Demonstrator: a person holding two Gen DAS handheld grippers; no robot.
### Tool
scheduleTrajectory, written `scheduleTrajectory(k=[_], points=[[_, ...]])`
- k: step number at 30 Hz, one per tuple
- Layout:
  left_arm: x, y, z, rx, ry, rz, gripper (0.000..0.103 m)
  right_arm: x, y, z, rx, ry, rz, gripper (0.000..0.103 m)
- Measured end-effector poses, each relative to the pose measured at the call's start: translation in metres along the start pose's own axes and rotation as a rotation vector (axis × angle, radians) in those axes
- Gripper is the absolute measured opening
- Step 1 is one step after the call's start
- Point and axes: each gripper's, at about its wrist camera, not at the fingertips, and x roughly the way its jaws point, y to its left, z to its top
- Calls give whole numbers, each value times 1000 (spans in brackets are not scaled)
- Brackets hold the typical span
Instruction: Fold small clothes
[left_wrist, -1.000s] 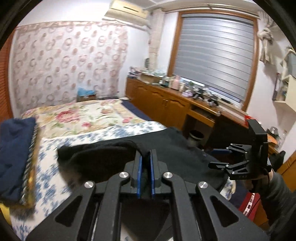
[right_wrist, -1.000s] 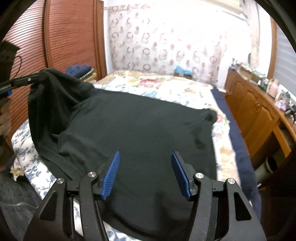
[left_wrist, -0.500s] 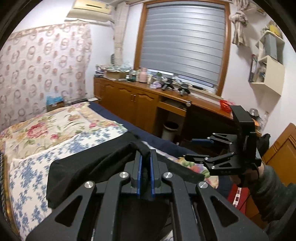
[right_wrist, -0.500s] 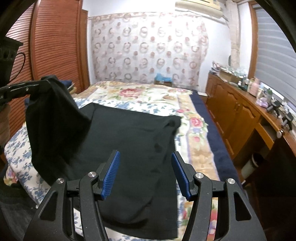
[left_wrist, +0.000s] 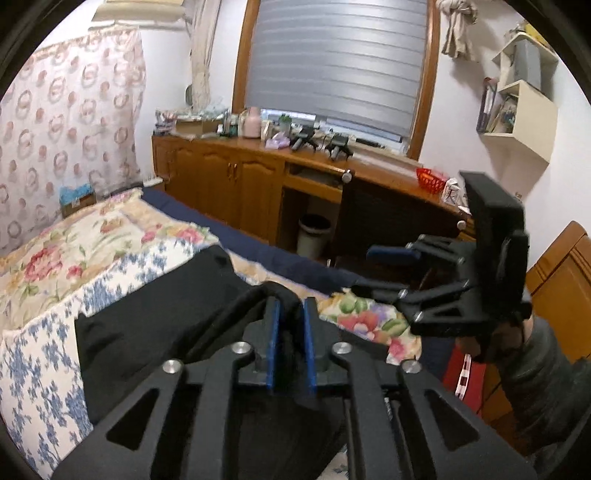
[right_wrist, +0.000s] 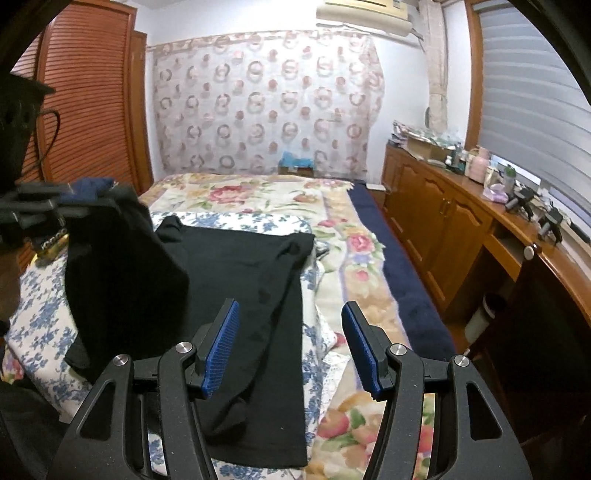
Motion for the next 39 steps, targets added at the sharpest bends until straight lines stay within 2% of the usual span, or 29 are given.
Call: scheduleTrajectory(k=[2,3,8,14,21,30,36,39], points=[[-4,7,-7,-19,-2,10,34,1,0,-2,-2,6,-4,60],[-7,10,-10,-28,-9,16,39,3,0,-2,-2,9,-3,60],[-32,34,-27,-59,-40,127,49,9,7,-2,-7,16,14,60],[-72,67,-54,-113,-96,276,49,28,28,2,-49,32,58,60],[-109,109,-87,-185,-121,407,50,56,64,17,-113,53,134,60],[-135,148,-120,-270,-130,521,50,92,119,40,-219,84,235,60],[-142,161,-137,-299,-123,570,50,113,153,50,-272,115,294,60],[-141,165,-144,-311,-115,568,50,124,172,52,-297,135,327,60]])
